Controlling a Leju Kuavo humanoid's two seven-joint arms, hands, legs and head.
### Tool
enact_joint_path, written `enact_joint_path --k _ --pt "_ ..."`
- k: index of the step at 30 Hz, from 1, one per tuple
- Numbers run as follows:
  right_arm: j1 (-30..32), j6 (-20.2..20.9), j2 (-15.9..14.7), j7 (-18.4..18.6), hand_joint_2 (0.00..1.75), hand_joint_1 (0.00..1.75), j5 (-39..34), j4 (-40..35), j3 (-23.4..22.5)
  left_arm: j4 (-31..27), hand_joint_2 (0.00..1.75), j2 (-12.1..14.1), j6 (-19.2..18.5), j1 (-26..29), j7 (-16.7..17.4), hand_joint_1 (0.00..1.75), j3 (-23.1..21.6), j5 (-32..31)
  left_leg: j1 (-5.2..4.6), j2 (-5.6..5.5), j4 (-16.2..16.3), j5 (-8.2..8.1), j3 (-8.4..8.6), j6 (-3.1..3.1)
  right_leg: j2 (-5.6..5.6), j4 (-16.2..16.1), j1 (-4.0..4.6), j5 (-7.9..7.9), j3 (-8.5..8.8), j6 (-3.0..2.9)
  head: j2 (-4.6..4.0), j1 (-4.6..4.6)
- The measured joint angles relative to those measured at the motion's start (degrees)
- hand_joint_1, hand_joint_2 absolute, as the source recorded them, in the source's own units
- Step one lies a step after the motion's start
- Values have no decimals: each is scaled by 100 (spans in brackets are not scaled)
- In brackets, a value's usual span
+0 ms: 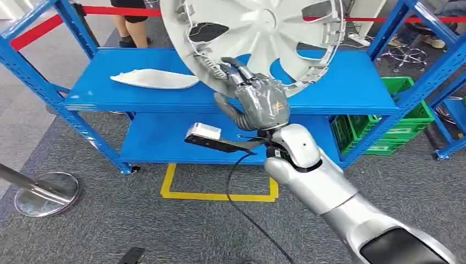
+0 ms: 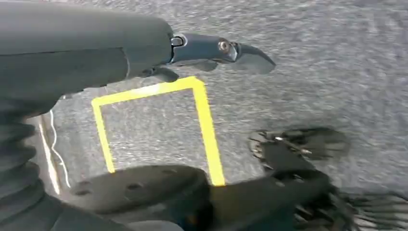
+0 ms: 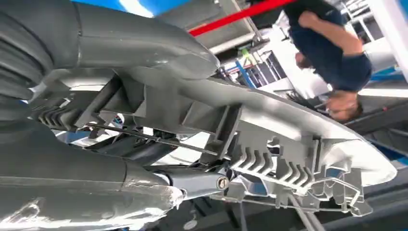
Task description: Take the parts from the cabinet and place them on the table.
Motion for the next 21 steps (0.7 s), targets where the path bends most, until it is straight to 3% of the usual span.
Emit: enact_joint_path --k 1,3,4,5,6,7,9,10,11,12,13,14,15,16,17,19,20,21 --pt "42 0 -15 0 175 175 -7 4 2 -2 175 11 2 13 21 0 0 -2 -10 9 2 62 -62 59 -8 118 8 -294 -64 21 -2 8" --pt "51 0 -28 9 175 175 -28 4 2 -2 175 9 2 15 24 0 2 -4 -30 10 3 181 -188 114 -5 917 14 -1037 -209 30 -2 53" --pt "42 0 -28 9 175 175 -28 2 2 -2 175 9 2 6 24 0 2 -9 -45 10 9 248 -259 128 -5 1404 23 -1311 -293 26 0 46" --pt "41 0 -28 -4 175 175 -22 2 2 -2 175 11 2 -1 24 0 2 -11 -58 12 13 312 -336 135 -5 1776 30 -1411 -319 18 0 53" --pt "41 0 -31 -15 175 175 -20 2 2 -2 175 9 2 -2 24 0 2 -15 -70 16 16 371 -408 136 -5 1921 37 -1304 -256 2 -2 44" --pt "41 0 -30 -17 175 175 -24 2 2 0 175 11 2 -2 24 0 2 -18 -76 20 22 427 -476 135 -5 1846 48 -1097 -97 -22 -2 48" --pt "38 0 -30 -9 175 175 -37 2 2 -2 175 11 2 -4 24 0 2 -17 -81 19 32 544 -621 122 -4 1149 83 -784 507 -91 -2 50" --pt "28 -2 -30 -2 175 175 -37 -2 2 -2 175 4 2 -9 24 0 2 -20 -79 15 43 610 -672 106 -5 565 111 -967 899 -142 0 46" --pt "17 -4 -28 -9 175 175 -35 -24 2 -2 175 2 2 -13 24 0 2 -22 -103 12 50 657 -721 70 -5 58 127 -1164 1233 -158 -2 42" --pt "12 -4 -30 -11 175 175 -37 -50 2 -2 175 2 2 -9 24 0 2 -35 -85 16 15 738 -733 41 2 44 137 -1147 1188 -136 -2 26" --pt "-8 -7 -30 -24 175 175 -33 -50 2 -2 175 4 2 -9 24 0 2 -37 -66 19 1 794 -741 8 15 48 153 -1080 1133 -147 -2 66" --pt "-14 -9 -30 -28 175 175 -31 -52 2 0 175 0 0 -9 24 0 2 -46 -62 19 -3 856 -775 -28 17 53 163 -1070 1099 -160 0 72" --pt "-9 -9 -30 -29 175 175 -31 -55 2 -2 175 4 0 6 24 0 2 -50 -86 10 -8 901 -812 -68 0 12 130 -981 994 -209 -2 67" --pt "-17 -9 -30 -24 175 175 -33 -55 2 -2 175 2 0 1 24 0 2 -50 -66 16 55 668 -876 -105 -12 10 106 -900 989 -257 -2 74" --pt "-23 -9 -30 -20 175 175 -35 -61 2 -2 175 0 0 3 24 0 2 -50 -61 16 328 248 -943 -135 -15 11 103 -822 891 -306 -2 48" --pt "-16 -9 -30 -15 175 175 -37 -61 2 -2 175 0 0 -10 24 0 2 -52 -38 17 1142 -405 -1101 -182 -12 15 103 -681 719 -308 -2 35" --pt "-11 -9 -30 -15 175 175 -37 -63 2 -2 175 0 0 -19 24 0 2 -55 -35 17 1543 -544 -1157 -200 -14 25 103 -610 630 -306 -2 22" --pt "-8 -9 -30 -15 175 175 -37 -63 2 -2 175 0 2 -25 24 0 2 -59 -28 18 1799 -467 -1153 -213 -15 30 101 -562 530 -306 0 22"
